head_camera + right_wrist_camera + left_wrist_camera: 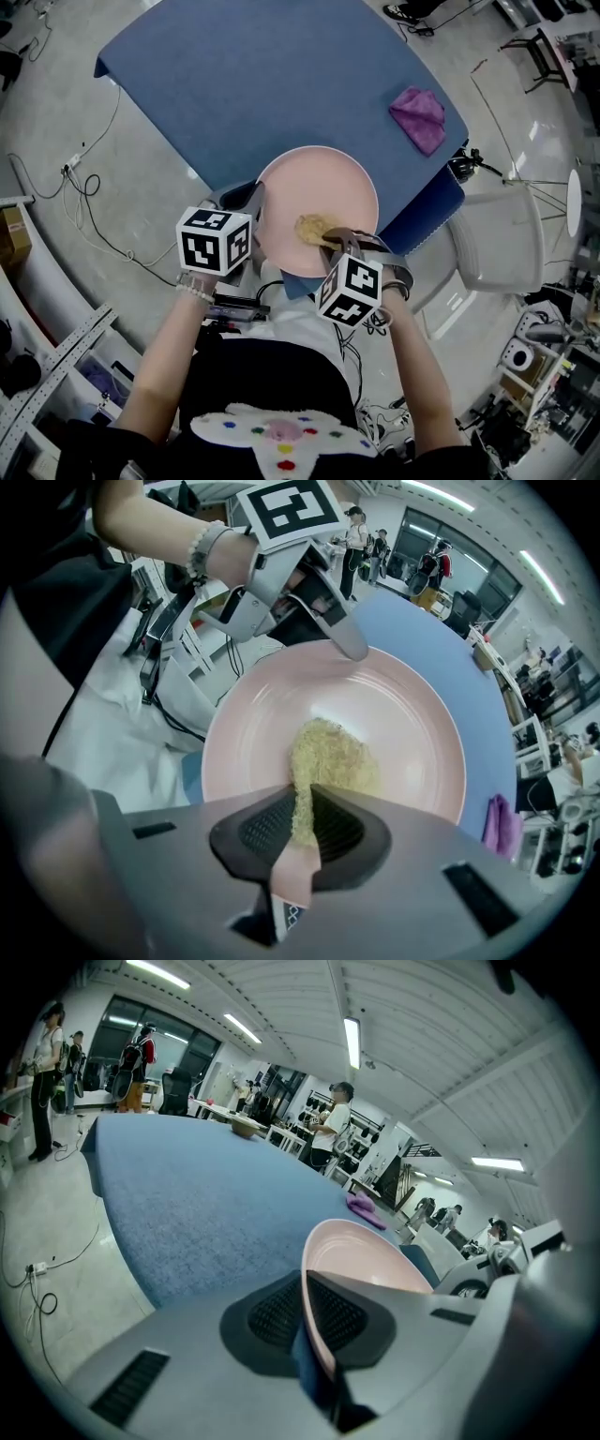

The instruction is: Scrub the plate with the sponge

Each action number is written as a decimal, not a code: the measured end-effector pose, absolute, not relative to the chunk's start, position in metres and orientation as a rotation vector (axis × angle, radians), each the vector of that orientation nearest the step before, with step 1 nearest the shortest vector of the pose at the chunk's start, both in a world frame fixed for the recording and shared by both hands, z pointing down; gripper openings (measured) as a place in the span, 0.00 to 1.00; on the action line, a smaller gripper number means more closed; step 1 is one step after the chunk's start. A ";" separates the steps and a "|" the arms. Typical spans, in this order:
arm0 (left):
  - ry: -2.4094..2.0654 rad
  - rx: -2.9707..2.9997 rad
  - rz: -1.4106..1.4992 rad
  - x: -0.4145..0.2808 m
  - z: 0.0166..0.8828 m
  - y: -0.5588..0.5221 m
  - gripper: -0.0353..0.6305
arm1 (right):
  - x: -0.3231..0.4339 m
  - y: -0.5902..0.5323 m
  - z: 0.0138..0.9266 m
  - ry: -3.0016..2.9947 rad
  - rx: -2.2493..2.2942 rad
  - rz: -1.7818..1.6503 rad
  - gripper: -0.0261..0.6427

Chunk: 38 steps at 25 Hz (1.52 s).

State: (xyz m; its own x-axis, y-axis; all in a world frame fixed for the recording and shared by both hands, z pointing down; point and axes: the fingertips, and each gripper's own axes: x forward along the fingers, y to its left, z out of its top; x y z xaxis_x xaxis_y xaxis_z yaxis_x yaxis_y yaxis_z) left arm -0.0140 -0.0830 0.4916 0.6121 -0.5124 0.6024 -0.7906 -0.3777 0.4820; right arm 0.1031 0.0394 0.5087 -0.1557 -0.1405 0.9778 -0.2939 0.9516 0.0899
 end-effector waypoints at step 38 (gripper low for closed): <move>-1.048 2.072 0.473 -0.016 0.492 -0.081 0.09 | 0.121 -0.050 0.507 -1.755 0.766 0.286 0.10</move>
State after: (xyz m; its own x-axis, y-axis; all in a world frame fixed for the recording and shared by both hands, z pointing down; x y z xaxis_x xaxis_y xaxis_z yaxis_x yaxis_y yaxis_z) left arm -0.0157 -0.0814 0.4922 0.5958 -0.5246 0.6081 -0.8031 -0.3804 0.4587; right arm 0.1206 -0.0496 0.5072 -0.1449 -0.3485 0.9260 -0.6245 0.7581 0.1876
